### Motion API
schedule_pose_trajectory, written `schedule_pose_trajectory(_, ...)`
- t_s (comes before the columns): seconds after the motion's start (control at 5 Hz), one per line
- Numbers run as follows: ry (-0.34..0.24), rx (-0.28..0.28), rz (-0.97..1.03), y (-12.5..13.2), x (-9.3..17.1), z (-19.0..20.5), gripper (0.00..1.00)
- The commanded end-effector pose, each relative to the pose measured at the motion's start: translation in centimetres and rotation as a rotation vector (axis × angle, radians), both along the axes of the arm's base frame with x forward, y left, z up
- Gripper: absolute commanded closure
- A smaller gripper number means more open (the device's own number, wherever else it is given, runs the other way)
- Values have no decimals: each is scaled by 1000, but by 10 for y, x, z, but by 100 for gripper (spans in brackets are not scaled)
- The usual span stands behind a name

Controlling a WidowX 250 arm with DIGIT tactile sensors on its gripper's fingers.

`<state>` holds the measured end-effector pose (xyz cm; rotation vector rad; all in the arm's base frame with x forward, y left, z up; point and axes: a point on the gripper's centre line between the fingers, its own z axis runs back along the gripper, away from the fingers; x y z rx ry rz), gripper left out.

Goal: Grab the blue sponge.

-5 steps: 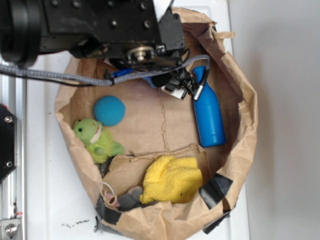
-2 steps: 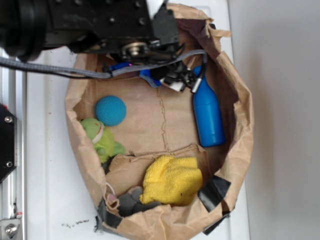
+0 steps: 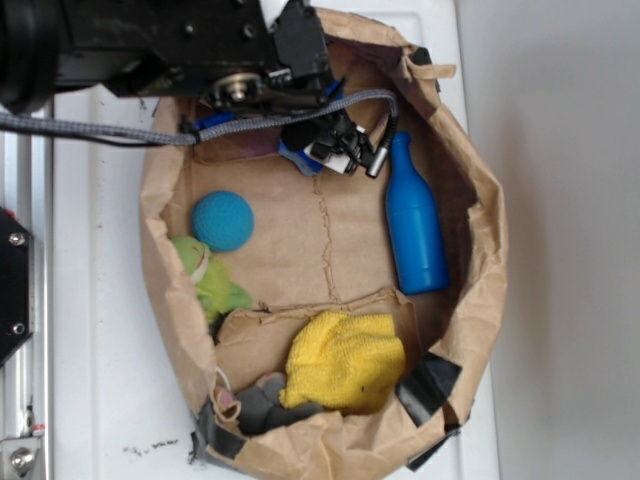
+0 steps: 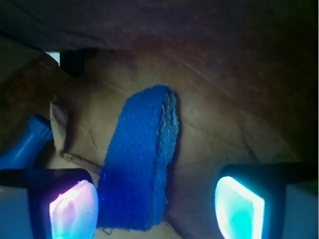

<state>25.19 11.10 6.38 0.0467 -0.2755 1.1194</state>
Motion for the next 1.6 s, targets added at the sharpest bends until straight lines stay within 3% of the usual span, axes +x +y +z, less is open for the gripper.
schedule_pose_trajectory(0.0,-65,69,76,7,14,-2,0)
schedule_pose_trajectory(0.4,-30,123,115,4,26,-15,0)
schedule_pose_trajectory(0.6,-16,101,101,4,27,-13,0)
schedule_pose_trajectory(0.8,-18,82,95,5,25,-12,100)
schedule_pose_trajectory(1.4,-11,47,-23,-3,26,10,100)
